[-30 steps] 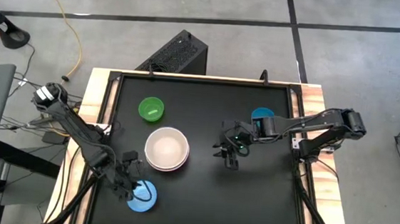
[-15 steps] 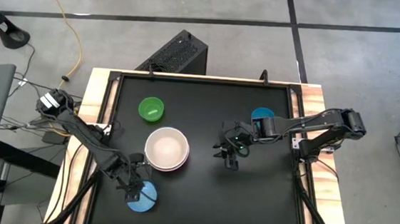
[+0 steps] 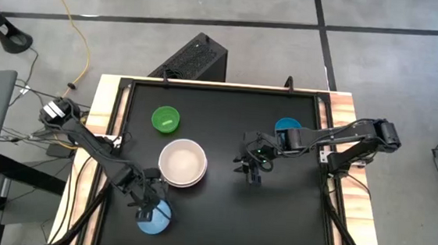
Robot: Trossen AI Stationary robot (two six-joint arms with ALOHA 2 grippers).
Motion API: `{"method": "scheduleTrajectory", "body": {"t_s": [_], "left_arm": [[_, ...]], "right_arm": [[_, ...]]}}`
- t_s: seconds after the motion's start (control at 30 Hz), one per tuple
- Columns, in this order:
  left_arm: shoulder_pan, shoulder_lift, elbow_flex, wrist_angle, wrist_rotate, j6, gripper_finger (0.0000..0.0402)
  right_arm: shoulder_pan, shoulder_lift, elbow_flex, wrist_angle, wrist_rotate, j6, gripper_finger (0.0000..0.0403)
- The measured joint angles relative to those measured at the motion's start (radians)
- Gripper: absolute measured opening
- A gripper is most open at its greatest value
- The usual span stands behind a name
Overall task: Nest bowls inside each other
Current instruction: Stack the blue pattern bowl on top of the white bowl
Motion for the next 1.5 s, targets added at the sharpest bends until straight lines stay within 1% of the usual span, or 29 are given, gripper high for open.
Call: {"method": "scheduleTrajectory", "body": {"t_s": [0.1,0.23,0.4,0.5,0.57,0.63,0.7,0.83,0.9,1.0,1.07,1.2,1.37,1.5], "left_arm": [[0.012,-0.031,0.085,-0.072,0.004,0.079,0.0005],[0.047,-0.069,0.238,-0.231,0.004,0.204,0.0004],[0.105,-0.111,0.432,-0.369,0.015,0.343,0.0003],[0.157,-0.116,0.52,-0.448,-0.049,0.476,0.0003],[0.223,-0.119,0.554,-0.481,-0.093,0.537,0.0003],[0.322,-0.119,0.555,-0.495,-0.092,0.582,0.0003],[0.425,-0.113,0.546,-0.495,-0.049,0.636,0.0003],[0.627,-0.099,0.541,-0.492,0.054,0.762,0.0002],[0.717,-0.084,0.541,-0.467,0.129,0.801,0.0002],[0.81,-0.044,0.541,-0.441,0.218,0.814,0.0002],[0.842,-0.007,0.541,-0.443,0.26,0.813,0.0002],[0.841,0.08,0.541,-0.446,0.32,0.843,0.0002],[0.829,0.147,0.54,-0.462,0.329,0.851,0.0002],[0.815,0.174,0.539,-0.464,0.314,0.87,0.0002]], "right_arm": [[0.0,0.0,0.0,-0.005,0.0,0.0,0.0178],[0.0,0.0,0.0,-0.005,0.0,-0.003,0.0178],[0.0,0.0,0.0,-0.005,0.0,-0.005,0.0178],[0.0,0.0,0.0,-0.005,0.0,-0.026,0.0178],[-0.001,0.0,0.0,-0.004,0.0,-0.041,0.0178],[-0.001,0.0,0.0,-0.004,0.0,-0.043,0.0178],[-0.001,0.0,0.0,-0.003,0.0,-0.044,0.0178],[0.007,0.0,0.0,0.0,0.001,-0.044,0.0178],[0.015,0.0,0.0,0.001,0.001,-0.044,0.0178],[0.031,0.0,0.0,0.003,0.016,-0.044,0.0178],[0.045,0.0,0.0,0.004,0.034,-0.044,0.0178],[0.068,0.0,0.0,0.004,0.05,-0.054,0.0178],[0.089,0.0,0.0,0.0,0.051,-0.056,0.0178],[0.099,0.0,0.0,-0.007,0.054,-0.055,0.0178]]}}
